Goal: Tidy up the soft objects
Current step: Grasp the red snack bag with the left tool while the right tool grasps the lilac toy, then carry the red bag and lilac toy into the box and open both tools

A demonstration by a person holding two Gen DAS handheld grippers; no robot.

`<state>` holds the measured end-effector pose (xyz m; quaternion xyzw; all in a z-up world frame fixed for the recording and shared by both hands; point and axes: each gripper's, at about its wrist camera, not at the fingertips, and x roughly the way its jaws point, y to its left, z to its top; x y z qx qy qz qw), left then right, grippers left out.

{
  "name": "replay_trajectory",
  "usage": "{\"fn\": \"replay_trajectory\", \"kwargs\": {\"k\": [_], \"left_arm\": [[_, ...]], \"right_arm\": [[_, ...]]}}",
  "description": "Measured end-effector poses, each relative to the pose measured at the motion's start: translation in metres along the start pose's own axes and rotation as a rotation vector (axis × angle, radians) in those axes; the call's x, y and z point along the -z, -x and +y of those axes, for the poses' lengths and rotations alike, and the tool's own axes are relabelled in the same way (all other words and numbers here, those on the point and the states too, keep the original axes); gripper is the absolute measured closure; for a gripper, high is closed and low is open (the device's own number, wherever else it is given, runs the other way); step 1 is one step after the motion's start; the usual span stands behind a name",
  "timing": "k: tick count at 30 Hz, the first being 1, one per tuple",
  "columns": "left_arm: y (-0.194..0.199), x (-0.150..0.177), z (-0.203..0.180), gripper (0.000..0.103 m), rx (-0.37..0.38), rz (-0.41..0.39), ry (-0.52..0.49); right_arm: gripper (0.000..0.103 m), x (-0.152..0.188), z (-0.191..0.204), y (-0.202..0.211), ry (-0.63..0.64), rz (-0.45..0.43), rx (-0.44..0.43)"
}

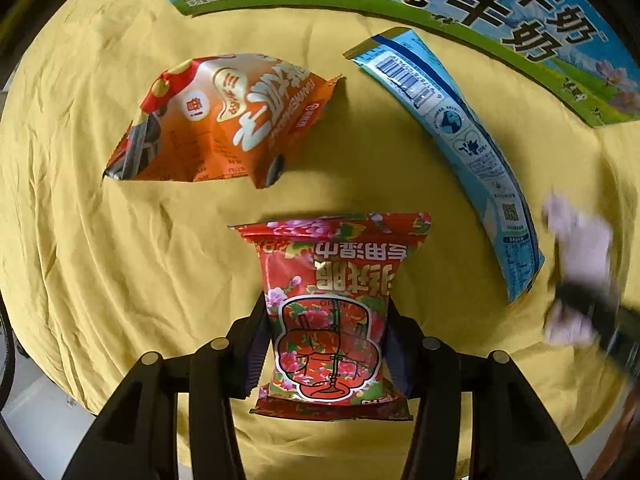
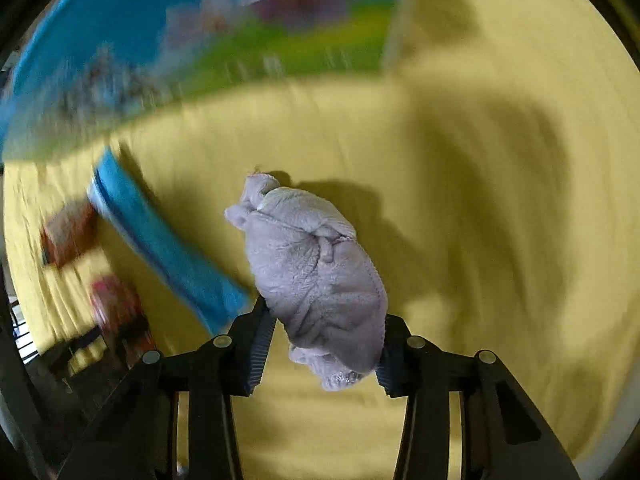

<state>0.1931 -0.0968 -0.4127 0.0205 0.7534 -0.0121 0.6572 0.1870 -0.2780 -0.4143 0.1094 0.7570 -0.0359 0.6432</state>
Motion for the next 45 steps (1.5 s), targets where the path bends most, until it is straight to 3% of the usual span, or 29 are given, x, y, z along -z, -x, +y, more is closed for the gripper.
{"fn": "replay_trajectory", "kwargs": {"k": [5, 14, 17, 22, 29, 36, 41, 45], "left_arm": [[-0.002, 0.004, -0.007, 0.053, -0.022, -0.012, -0.022], [-0.002, 0.01, -0.02, 0.057, -0.041, -0.031, -0.063], [-0.001, 0.015, -0.025, 0.06, -0.046, -0.04, -0.071], [0.013, 0.026, -0.027, 0.061, -0.022, -0.054, -0.076], [0.059, 0.047, -0.029, 0.061, 0.026, -0.123, -0.11], [0.137, 0.06, -0.023, 0.061, 0.098, -0.249, -0.137], [0.193, 0.043, -0.017, 0.061, 0.161, -0.319, -0.141], [0.223, 0.007, -0.01, 0.061, 0.197, -0.344, -0.131]], "right_arm": [[0.057, 0.034, -0.007, -0.008, -0.014, 0.042, 0.025], [0.052, 0.025, 0.015, -0.024, -0.03, 0.025, 0.069], [0.058, 0.035, 0.025, -0.03, -0.032, 0.02, 0.086], [0.066, 0.042, 0.017, -0.016, -0.052, 0.035, 0.04], [0.067, 0.059, 0.018, 0.04, -0.024, -0.029, -0.023], [0.068, 0.065, 0.039, 0.115, 0.019, -0.123, -0.102], [0.068, 0.064, 0.045, 0.165, 0.033, -0.208, -0.168], [0.068, 0.049, 0.052, 0.2, 0.035, -0.27, -0.189]]}}
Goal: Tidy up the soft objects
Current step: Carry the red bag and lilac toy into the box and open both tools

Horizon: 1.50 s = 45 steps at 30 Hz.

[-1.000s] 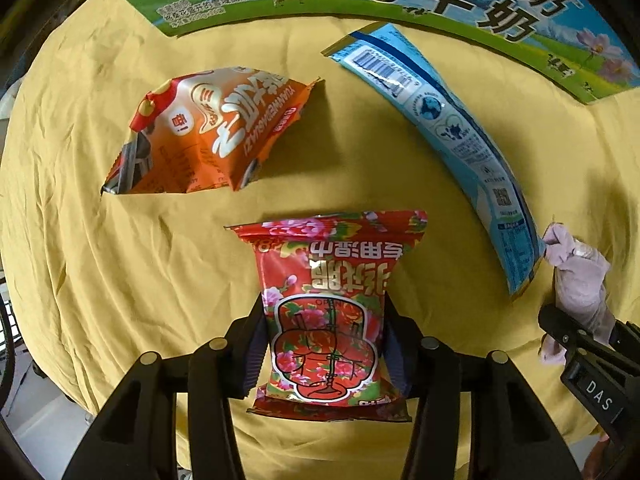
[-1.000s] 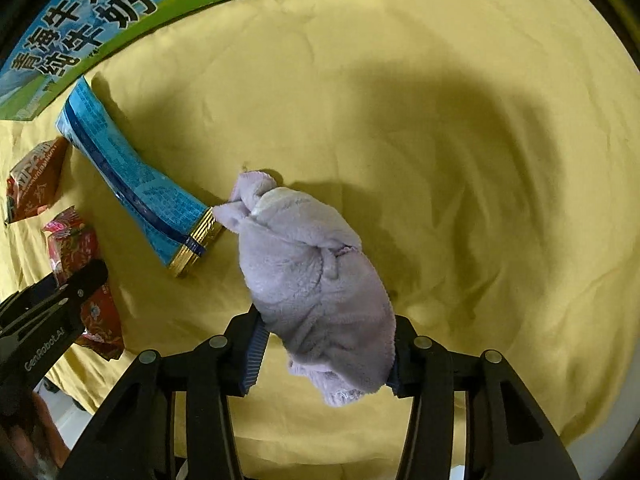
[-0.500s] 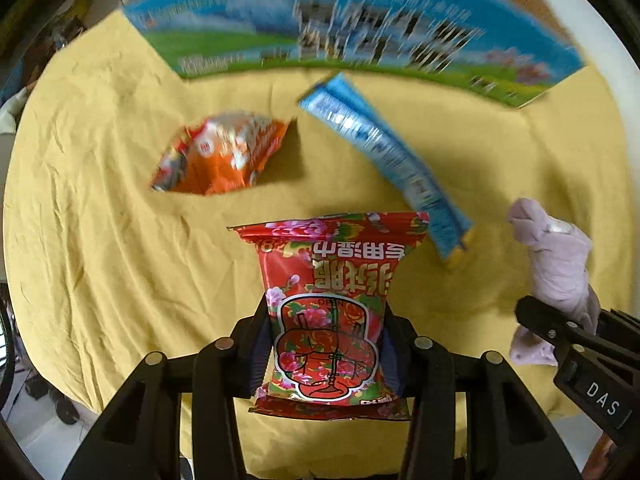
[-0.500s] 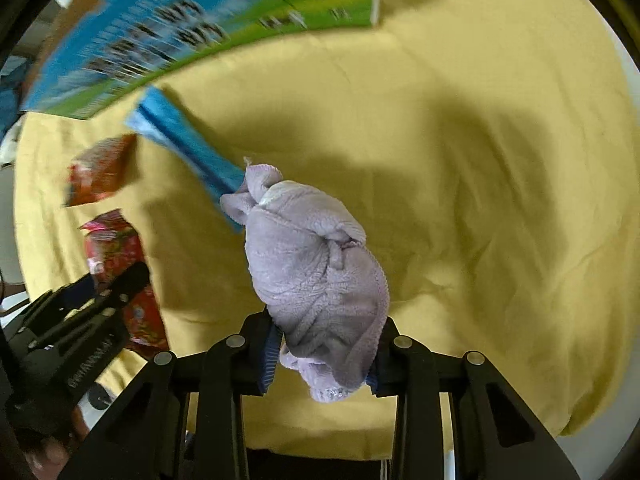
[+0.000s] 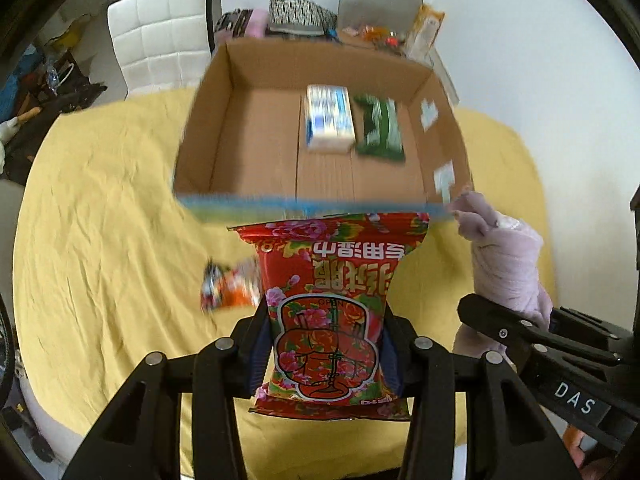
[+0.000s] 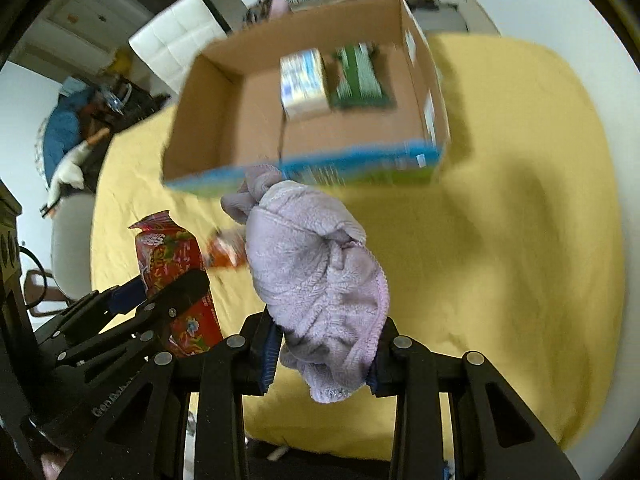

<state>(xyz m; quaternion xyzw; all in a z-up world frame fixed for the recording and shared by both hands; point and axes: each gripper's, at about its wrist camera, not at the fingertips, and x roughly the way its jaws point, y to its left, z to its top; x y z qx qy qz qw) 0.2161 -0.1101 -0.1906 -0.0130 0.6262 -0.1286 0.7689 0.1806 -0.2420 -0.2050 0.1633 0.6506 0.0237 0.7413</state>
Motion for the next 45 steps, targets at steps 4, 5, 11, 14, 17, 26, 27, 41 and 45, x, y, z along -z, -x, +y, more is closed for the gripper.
{"fn": "replay_trajectory", "kwargs": {"k": [4, 5, 11, 14, 17, 26, 27, 41, 45], "left_arm": [[-0.01, -0.046, 0.022, 0.061, -0.002, -0.018, 0.01], [-0.013, -0.062, 0.027, 0.061, -0.008, -0.019, 0.01], [-0.052, -0.128, 0.044, 0.061, -0.031, 0.025, 0.007], [-0.073, -0.152, 0.047, 0.061, -0.036, 0.05, 0.01], [-0.103, -0.18, 0.052, 0.061, -0.043, 0.091, 0.016], [-0.177, -0.22, 0.065, 0.061, -0.075, 0.199, 0.013], [-0.185, -0.222, 0.067, 0.061, -0.079, 0.21, 0.01], [-0.205, -0.238, 0.077, 0.057, -0.131, 0.237, 0.037], [-0.195, -0.238, 0.076, 0.056, -0.133, 0.223, 0.026]], "right_arm": [[0.068, -0.036, 0.003, 0.013, -0.024, -0.048, 0.004], [0.068, -0.042, 0.002, 0.014, -0.029, -0.058, 0.011], [0.068, -0.099, -0.002, -0.004, -0.073, -0.073, 0.064], [0.068, -0.126, -0.011, -0.025, -0.105, -0.054, 0.091], [0.068, -0.147, -0.021, -0.057, -0.132, -0.023, 0.112], [0.068, -0.186, -0.047, -0.139, -0.19, 0.069, 0.168], [0.068, -0.187, -0.05, -0.146, -0.195, 0.077, 0.169], [0.049, -0.177, -0.054, -0.189, -0.153, 0.179, 0.208], [0.041, -0.178, -0.047, -0.188, -0.135, 0.168, 0.207]]}}
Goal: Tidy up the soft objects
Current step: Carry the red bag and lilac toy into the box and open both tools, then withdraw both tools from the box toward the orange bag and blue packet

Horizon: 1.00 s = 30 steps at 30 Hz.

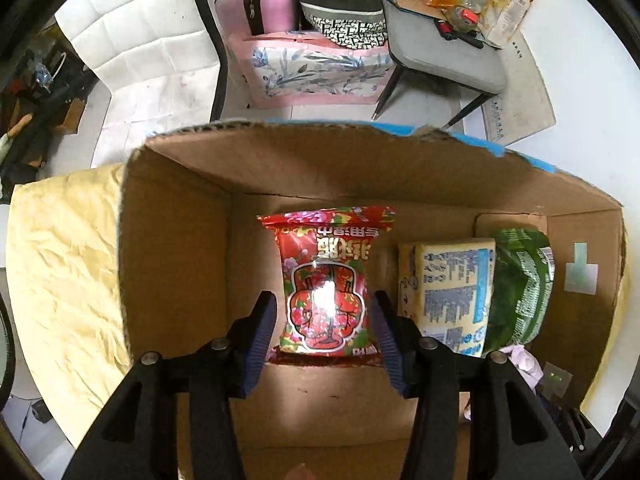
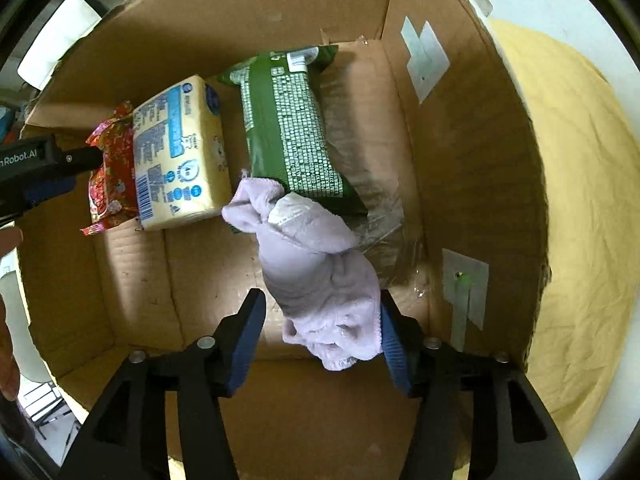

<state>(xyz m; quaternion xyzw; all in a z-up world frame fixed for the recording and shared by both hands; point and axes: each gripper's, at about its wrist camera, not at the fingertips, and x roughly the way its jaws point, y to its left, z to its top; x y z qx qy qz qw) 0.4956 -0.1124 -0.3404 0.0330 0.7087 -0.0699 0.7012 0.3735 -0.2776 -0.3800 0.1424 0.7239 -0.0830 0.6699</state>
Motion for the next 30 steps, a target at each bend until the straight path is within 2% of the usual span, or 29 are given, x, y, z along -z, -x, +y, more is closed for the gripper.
{"fn": "replay_trajectory", "kwargs": {"k": [4, 5, 7, 9, 11, 14, 23, 30], "left_arm": [[0.013, 0.008, -0.001, 0.052, -0.012, -0.027, -0.015], [0.016, 0.01, -0.001, 0.048, -0.017, -0.036, -0.021], [0.023, 0.016, 0.0, 0.043, -0.022, -0.052, -0.025], [0.032, 0.027, 0.002, 0.031, -0.024, -0.069, -0.025], [0.042, 0.043, 0.005, 0.012, -0.036, -0.092, -0.027], [0.053, 0.062, 0.006, 0.006, -0.045, -0.128, -0.03], [0.091, 0.122, 0.017, 0.004, -0.045, -0.238, 0.006], [0.131, 0.162, 0.016, 0.004, -0.047, -0.328, 0.043]], "right_arm": [[0.027, 0.004, 0.009, 0.008, 0.016, -0.013, -0.012], [0.025, 0.004, 0.012, 0.011, 0.019, -0.024, -0.014], [0.006, 0.004, 0.019, 0.02, 0.027, -0.038, -0.01], [0.002, 0.007, 0.022, 0.024, 0.03, -0.059, -0.016], [0.002, 0.01, 0.025, 0.03, 0.039, -0.078, -0.006], [0.001, 0.015, 0.027, 0.038, 0.05, -0.1, 0.003], [0.0, 0.045, 0.027, 0.076, 0.093, -0.199, 0.047], [0.0, 0.081, 0.026, 0.12, 0.134, -0.316, 0.065]]}}
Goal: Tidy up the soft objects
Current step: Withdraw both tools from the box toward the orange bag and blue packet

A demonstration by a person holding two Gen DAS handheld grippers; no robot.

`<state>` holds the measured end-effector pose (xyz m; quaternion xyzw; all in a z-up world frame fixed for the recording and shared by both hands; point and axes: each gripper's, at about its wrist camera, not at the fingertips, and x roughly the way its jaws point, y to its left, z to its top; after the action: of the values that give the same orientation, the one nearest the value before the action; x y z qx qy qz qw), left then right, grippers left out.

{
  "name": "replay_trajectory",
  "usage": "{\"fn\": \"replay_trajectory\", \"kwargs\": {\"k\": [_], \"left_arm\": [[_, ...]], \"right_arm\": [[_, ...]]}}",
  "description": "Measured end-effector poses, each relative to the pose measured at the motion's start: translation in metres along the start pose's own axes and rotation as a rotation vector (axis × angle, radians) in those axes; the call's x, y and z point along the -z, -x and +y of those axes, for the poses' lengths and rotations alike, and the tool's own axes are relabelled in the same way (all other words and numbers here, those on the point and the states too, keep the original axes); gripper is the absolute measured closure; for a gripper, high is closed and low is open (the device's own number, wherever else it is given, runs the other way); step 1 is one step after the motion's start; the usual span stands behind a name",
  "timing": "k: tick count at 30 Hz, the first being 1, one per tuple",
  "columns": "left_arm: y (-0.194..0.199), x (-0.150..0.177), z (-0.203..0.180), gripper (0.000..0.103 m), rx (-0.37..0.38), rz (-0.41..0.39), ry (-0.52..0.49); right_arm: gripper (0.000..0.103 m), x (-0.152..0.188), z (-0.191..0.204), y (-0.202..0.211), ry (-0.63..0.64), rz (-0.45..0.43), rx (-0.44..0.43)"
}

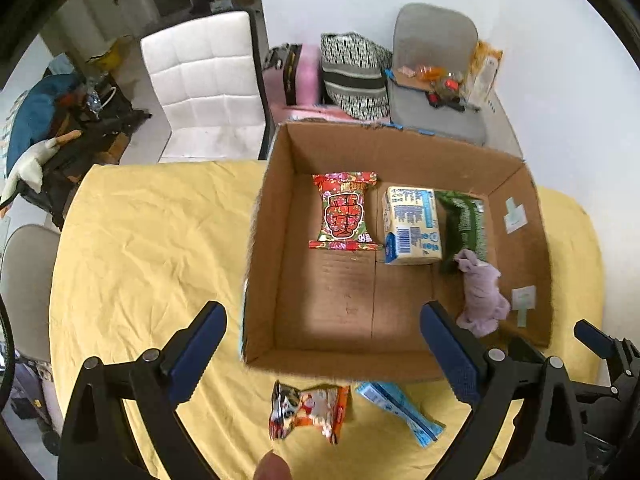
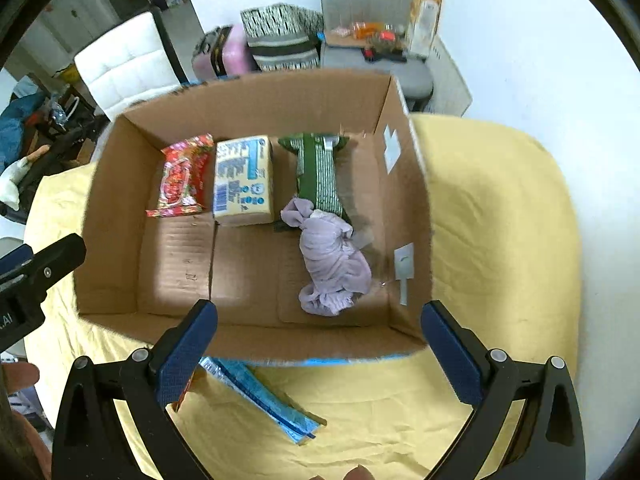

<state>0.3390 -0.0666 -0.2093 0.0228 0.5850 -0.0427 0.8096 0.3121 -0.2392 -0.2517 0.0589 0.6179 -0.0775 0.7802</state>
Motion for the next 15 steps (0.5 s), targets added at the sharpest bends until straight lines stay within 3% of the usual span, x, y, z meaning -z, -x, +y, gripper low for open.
{"fn": "replay_trajectory", "kwargs": {"k": [4, 9, 15], "left_arm": [[0.021, 0.019, 0.007, 0.004, 0.002, -0.02, 0.033], [0.026, 0.055, 0.031, 0.004, 0.007, 0.023, 0.112], [-0.021, 0.107, 0.079, 0.004, 0.077, 0.224, 0.331]], "right_arm": [[0.0, 0.014, -0.003, 0.023, 0.006, -0.03, -0.022], [0.0, 0.041, -0.001, 0.031, 0.034, -0.024, -0.049], [0.0, 0.083, 0.012, -0.003, 0.11, 0.084, -0.079]]}}
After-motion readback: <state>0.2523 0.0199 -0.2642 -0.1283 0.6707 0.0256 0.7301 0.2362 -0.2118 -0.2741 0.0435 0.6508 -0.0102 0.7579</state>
